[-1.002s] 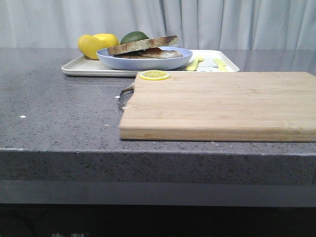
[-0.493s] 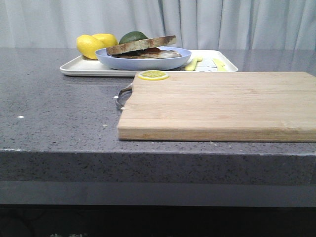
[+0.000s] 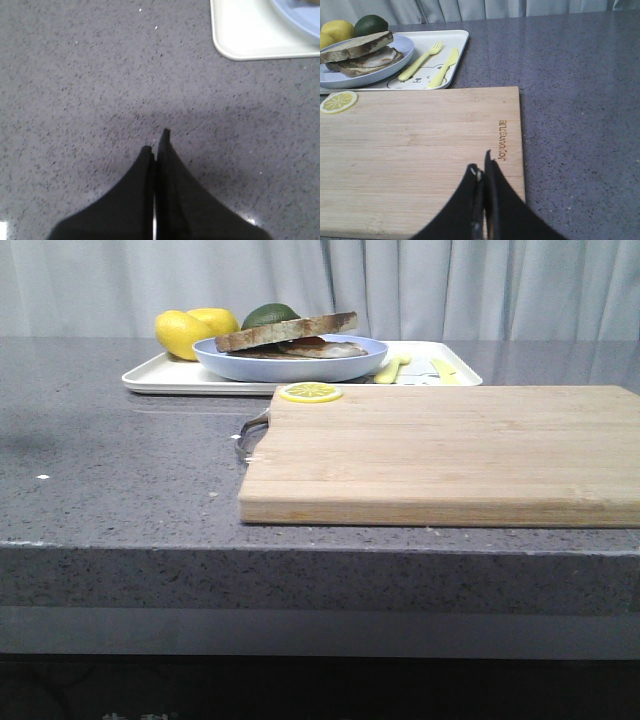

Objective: Place bread and move sandwich to tray

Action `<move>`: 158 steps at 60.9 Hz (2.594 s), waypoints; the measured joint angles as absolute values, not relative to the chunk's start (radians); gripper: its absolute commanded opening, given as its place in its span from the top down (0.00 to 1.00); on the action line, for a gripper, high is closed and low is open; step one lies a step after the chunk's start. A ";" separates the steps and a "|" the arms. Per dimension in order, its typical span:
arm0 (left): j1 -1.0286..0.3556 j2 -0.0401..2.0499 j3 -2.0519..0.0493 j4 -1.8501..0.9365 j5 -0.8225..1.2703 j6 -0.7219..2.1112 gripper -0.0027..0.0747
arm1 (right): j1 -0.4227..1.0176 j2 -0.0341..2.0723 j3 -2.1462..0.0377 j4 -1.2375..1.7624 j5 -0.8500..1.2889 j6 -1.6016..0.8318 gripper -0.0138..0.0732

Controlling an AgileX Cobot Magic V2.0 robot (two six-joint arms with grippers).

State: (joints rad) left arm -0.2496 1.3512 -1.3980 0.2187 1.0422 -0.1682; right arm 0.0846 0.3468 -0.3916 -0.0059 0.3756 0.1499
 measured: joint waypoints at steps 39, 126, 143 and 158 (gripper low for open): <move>-0.235 0.464 -0.594 0.168 0.657 -0.174 0.99 | 0.085 0.347 -0.392 -0.006 0.376 0.150 0.91; -0.130 0.087 -0.383 0.104 0.479 -0.176 0.99 | 0.085 0.347 -0.392 -0.006 0.377 0.152 0.91; -0.027 -0.005 -0.236 0.080 0.384 -0.176 0.99 | 0.085 0.347 -0.392 -0.006 0.379 0.152 0.91; -0.025 -0.005 -0.107 0.073 0.340 -0.176 0.99 | 0.085 0.347 -0.392 -0.006 0.379 0.152 0.91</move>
